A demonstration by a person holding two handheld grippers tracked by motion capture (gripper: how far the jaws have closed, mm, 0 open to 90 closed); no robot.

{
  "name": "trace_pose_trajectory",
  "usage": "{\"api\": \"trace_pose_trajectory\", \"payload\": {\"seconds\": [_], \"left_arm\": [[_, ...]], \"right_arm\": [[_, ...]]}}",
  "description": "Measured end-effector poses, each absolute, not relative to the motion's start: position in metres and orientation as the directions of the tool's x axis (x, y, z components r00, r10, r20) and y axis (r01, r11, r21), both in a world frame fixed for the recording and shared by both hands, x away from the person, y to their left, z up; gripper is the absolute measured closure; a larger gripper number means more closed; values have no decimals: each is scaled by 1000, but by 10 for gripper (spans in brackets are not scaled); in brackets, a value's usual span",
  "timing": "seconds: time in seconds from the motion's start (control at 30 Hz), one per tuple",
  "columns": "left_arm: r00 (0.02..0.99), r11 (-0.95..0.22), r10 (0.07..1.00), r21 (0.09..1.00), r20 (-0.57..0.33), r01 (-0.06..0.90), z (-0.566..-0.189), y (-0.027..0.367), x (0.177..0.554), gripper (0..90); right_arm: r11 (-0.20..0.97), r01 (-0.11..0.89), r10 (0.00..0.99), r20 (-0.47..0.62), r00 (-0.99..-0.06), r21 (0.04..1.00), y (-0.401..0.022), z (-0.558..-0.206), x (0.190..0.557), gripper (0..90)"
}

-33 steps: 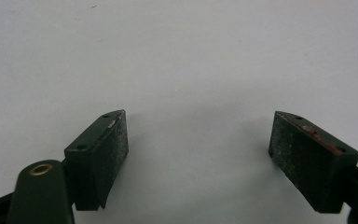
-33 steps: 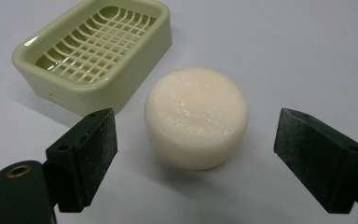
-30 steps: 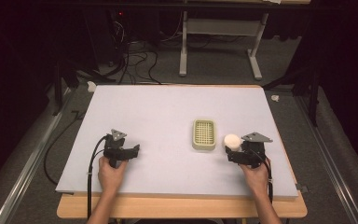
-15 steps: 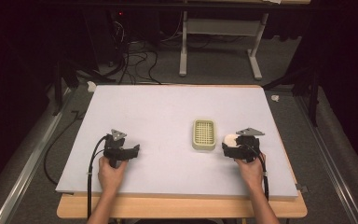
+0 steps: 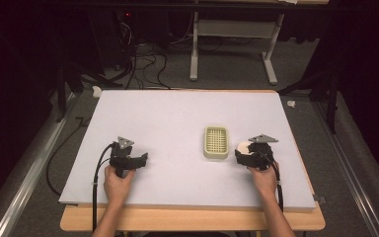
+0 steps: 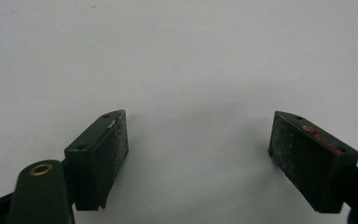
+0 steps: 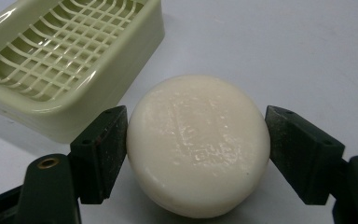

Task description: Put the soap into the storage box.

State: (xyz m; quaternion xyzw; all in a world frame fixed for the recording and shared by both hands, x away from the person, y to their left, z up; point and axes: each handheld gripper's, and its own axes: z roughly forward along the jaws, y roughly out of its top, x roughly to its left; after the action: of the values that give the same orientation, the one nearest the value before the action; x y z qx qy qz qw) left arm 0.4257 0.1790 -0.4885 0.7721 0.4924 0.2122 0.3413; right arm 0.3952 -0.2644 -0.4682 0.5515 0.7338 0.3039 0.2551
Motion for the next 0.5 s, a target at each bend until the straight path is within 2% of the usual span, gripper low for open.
{"api": "trace_pose_trajectory", "payload": {"seconds": [0.5], "left_arm": [[425, -286, 905, 735, -4, 615, -488, 179, 425, 201]], "right_arm": [[201, 660, 964, -24, -267, 724, -266, -466, 393, 251]]}}
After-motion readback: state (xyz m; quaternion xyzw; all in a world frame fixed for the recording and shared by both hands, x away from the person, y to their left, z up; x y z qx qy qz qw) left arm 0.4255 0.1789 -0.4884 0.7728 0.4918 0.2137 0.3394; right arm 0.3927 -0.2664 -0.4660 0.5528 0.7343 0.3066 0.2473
